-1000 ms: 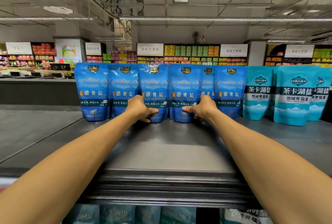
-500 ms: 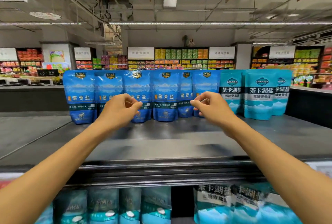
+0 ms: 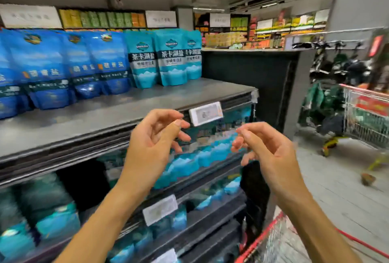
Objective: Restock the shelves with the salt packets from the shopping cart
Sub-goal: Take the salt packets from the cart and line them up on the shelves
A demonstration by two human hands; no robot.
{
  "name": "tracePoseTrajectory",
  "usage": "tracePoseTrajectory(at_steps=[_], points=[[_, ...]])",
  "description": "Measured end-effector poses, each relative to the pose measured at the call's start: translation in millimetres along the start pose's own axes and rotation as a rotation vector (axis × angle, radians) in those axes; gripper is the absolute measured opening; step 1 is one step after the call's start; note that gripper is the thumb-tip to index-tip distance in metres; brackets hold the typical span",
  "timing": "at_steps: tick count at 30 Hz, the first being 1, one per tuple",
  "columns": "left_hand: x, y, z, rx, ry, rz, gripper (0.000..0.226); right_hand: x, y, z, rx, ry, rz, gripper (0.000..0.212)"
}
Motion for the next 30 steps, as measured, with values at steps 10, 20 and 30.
tracePoseTrajectory(at_steps=[10,20,30], points=[[273.6,-58.3,-205.6,-0.487,-0.195,-0.467,0.016,-217.4,-236.0,110.2,0.447,-0.127,0.622,0.01],[501.6,-268.7,-428.0,-1.354,-0.105,-0.963,0.03,-321.9,-522.9,266.9,1.075,-0.156,0.975,0.018],[516.9,-400.9,-638.5,-1.521,0.347,-0.901,0.018,-282.9,-730.5,456.1,1.682,-0.037,0.817,0.036]])
Point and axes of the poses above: each hand's wrist, its own y-axis towards the middle knuckle, its own x-axis out of the palm, z = x × y, the point moved 10 cm from there along y, towards the middle knuckle, and after that the axes turned 15 degrees about -z, right-handed, at the moved point
